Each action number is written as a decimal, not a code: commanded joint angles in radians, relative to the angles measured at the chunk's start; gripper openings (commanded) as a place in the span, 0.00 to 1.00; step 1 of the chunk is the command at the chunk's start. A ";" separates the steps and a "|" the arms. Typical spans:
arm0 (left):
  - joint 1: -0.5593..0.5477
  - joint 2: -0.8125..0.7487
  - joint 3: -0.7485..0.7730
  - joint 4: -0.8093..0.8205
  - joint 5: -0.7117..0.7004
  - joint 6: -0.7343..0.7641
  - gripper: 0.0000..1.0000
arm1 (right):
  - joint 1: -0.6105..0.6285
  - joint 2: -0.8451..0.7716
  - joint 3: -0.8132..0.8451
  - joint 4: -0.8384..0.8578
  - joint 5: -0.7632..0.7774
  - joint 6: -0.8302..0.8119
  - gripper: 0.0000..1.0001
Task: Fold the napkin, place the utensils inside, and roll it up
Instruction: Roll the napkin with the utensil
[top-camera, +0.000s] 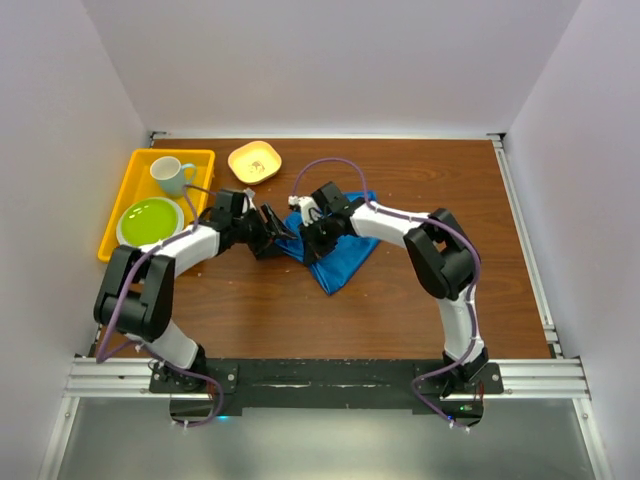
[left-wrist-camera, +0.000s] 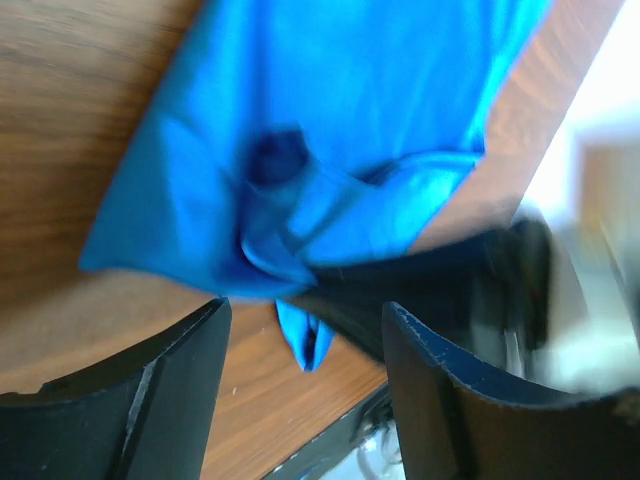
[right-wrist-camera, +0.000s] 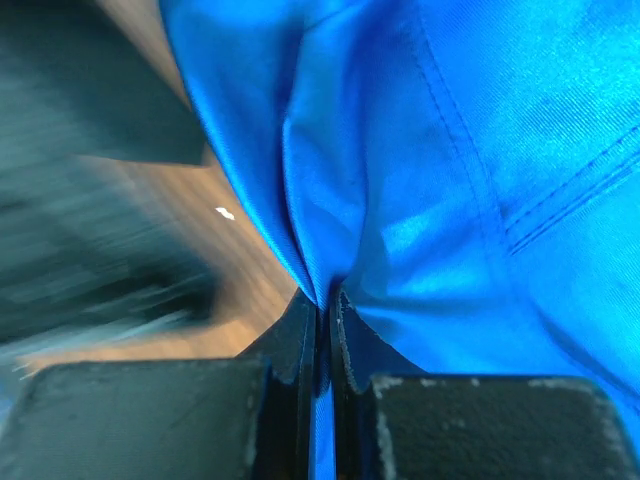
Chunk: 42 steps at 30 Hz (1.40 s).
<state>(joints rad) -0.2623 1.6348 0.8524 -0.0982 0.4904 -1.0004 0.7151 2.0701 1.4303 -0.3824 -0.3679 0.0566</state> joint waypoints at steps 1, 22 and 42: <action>0.009 -0.130 0.007 -0.090 -0.016 0.181 0.64 | -0.077 0.115 0.084 -0.141 -0.284 0.055 0.00; 0.008 -0.099 -0.110 0.064 0.079 0.051 0.67 | -0.201 0.190 0.061 -0.078 -0.522 0.163 0.01; 0.106 -0.299 -0.059 -0.222 -0.108 0.201 0.66 | 0.162 -0.094 0.164 -0.337 0.378 -0.040 0.98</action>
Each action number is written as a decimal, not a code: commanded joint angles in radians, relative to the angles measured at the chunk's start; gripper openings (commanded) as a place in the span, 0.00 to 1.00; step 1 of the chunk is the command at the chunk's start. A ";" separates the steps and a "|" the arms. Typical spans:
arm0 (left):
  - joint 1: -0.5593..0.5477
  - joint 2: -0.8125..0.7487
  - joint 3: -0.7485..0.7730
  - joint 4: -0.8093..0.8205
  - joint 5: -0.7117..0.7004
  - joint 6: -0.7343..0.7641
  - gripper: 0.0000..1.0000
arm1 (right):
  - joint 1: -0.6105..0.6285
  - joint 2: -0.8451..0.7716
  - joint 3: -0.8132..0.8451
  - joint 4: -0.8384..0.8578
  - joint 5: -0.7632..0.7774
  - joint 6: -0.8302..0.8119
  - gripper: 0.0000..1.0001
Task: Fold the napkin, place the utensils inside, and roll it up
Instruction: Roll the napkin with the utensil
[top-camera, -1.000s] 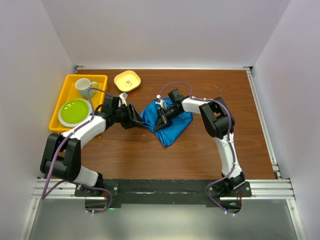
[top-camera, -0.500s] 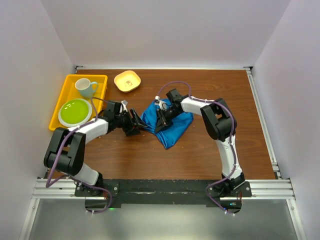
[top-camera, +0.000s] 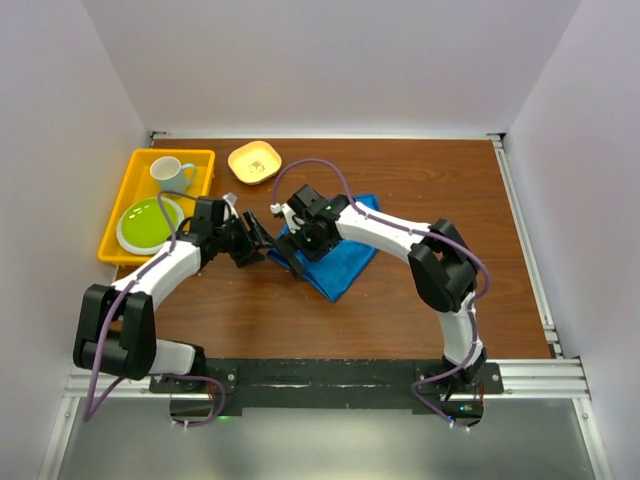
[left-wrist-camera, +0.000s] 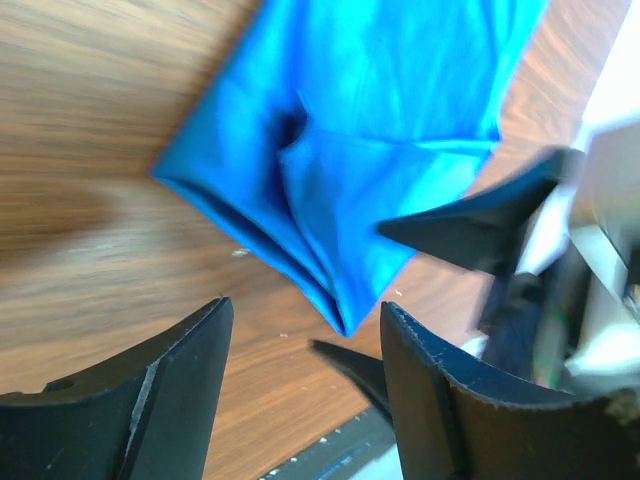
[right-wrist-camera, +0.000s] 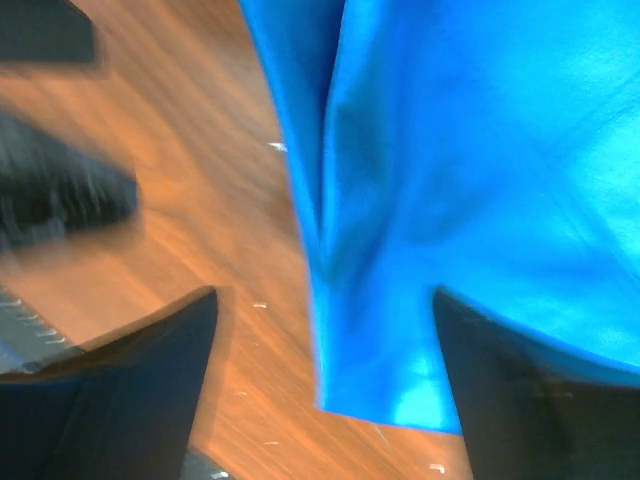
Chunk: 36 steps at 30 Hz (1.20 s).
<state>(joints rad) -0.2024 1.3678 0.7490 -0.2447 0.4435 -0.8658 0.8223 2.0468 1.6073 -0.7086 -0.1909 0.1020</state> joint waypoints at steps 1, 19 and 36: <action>0.070 -0.030 0.046 -0.083 -0.063 0.076 0.66 | 0.070 -0.074 -0.021 -0.008 0.246 -0.096 0.98; 0.182 -0.042 -0.003 -0.071 -0.005 0.126 0.65 | 0.166 0.010 -0.075 0.129 0.361 -0.191 0.64; 0.187 0.019 -0.046 -0.016 0.066 0.125 0.73 | 0.120 0.121 -0.116 0.166 0.207 -0.154 0.03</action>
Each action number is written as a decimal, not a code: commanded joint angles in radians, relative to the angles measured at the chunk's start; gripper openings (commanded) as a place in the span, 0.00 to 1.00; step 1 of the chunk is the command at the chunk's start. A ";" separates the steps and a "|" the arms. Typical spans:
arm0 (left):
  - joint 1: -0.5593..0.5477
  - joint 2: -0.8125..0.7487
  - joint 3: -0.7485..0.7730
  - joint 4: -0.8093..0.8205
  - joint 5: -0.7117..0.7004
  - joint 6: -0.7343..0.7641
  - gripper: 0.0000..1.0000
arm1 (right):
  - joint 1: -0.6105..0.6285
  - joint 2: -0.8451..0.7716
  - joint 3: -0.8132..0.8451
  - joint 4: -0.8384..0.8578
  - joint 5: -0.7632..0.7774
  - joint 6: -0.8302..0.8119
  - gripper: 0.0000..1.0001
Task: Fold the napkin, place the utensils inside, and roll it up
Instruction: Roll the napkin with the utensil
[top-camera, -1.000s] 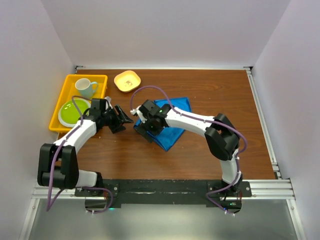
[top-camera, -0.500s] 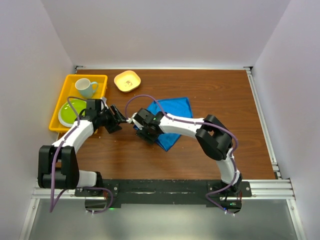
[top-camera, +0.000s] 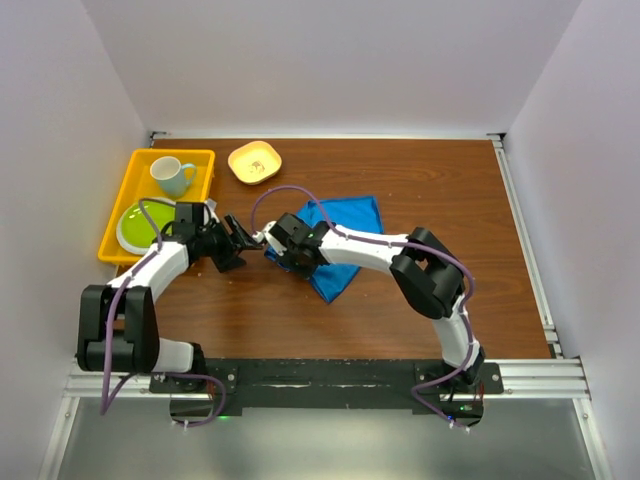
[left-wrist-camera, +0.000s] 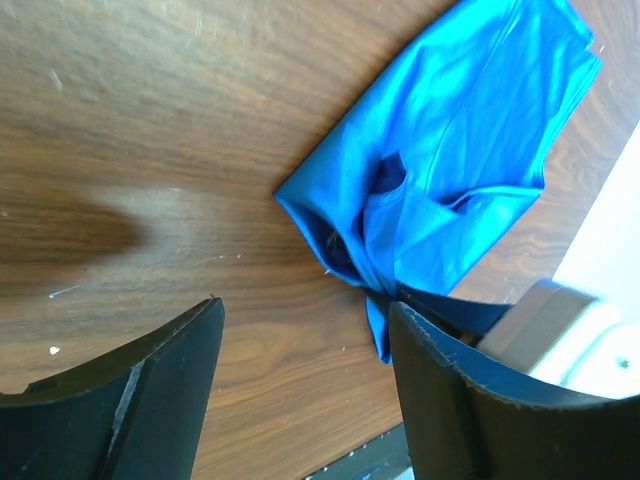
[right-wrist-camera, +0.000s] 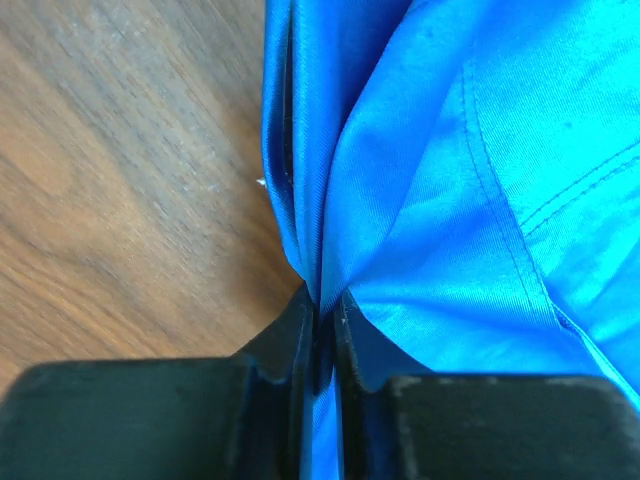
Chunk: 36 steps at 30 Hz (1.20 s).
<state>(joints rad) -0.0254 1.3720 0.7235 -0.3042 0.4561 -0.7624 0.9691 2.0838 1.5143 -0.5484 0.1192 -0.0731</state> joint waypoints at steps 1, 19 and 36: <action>0.010 0.019 -0.022 0.054 0.064 0.017 0.73 | -0.032 0.090 -0.013 -0.007 -0.116 0.035 0.00; -0.168 0.191 -0.043 0.289 0.113 -0.295 0.85 | -0.244 0.052 0.030 0.016 -0.668 0.219 0.00; -0.249 0.297 0.043 0.151 -0.149 -0.357 0.78 | -0.267 0.016 -0.003 0.064 -0.716 0.225 0.00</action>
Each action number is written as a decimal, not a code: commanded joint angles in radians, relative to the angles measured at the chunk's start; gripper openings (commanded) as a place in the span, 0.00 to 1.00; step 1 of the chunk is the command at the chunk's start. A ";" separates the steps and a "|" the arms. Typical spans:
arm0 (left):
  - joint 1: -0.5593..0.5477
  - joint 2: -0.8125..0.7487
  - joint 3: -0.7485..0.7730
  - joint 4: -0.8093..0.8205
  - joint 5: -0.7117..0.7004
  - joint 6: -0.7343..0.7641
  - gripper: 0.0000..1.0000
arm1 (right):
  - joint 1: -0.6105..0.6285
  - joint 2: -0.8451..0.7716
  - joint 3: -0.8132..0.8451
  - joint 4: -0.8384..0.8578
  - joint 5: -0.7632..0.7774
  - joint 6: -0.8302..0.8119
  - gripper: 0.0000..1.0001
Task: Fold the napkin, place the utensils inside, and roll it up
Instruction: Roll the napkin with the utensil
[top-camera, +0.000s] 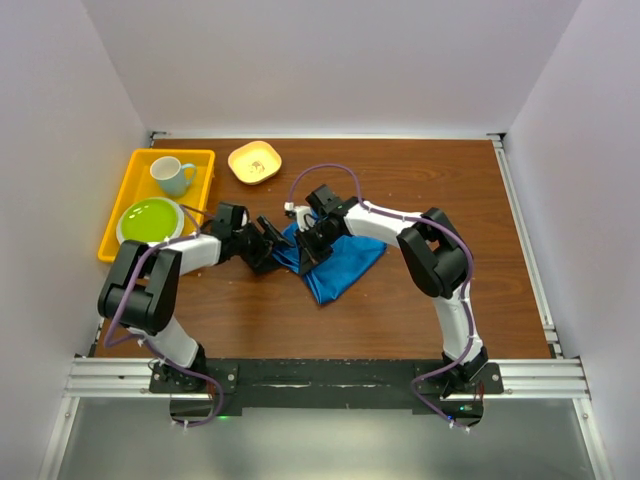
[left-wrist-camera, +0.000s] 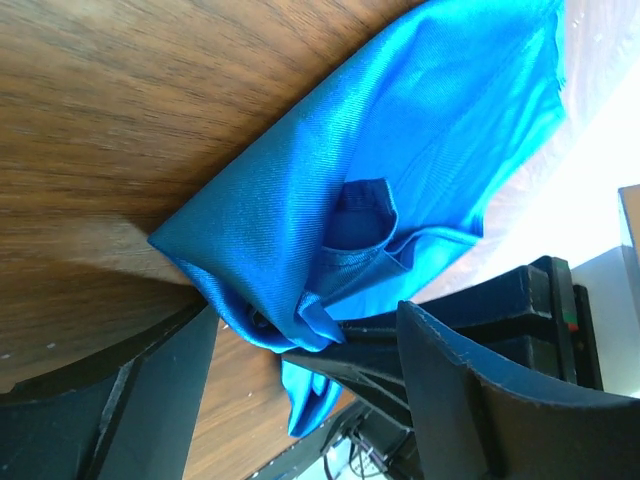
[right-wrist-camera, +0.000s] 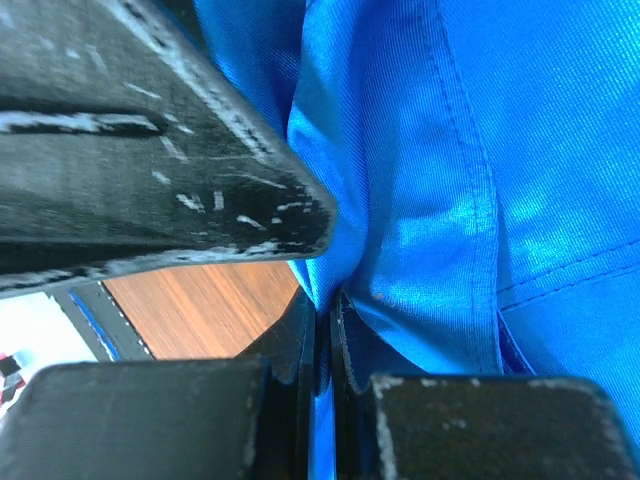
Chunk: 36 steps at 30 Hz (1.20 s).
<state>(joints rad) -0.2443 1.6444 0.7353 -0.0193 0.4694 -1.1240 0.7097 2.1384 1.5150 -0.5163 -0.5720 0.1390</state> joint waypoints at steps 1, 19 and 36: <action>-0.044 0.032 0.048 -0.154 -0.194 0.000 0.78 | -0.006 -0.038 -0.004 0.033 -0.026 0.013 0.00; -0.105 0.130 0.170 -0.292 -0.380 0.023 0.35 | -0.013 -0.014 0.014 0.015 -0.066 -0.033 0.00; -0.118 0.181 0.340 -0.507 -0.316 0.153 0.00 | 0.002 -0.034 0.077 -0.089 0.046 -0.119 0.21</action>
<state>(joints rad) -0.3607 1.7786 1.0416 -0.4301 0.2012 -1.0180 0.6880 2.1384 1.5452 -0.5381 -0.5705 0.0689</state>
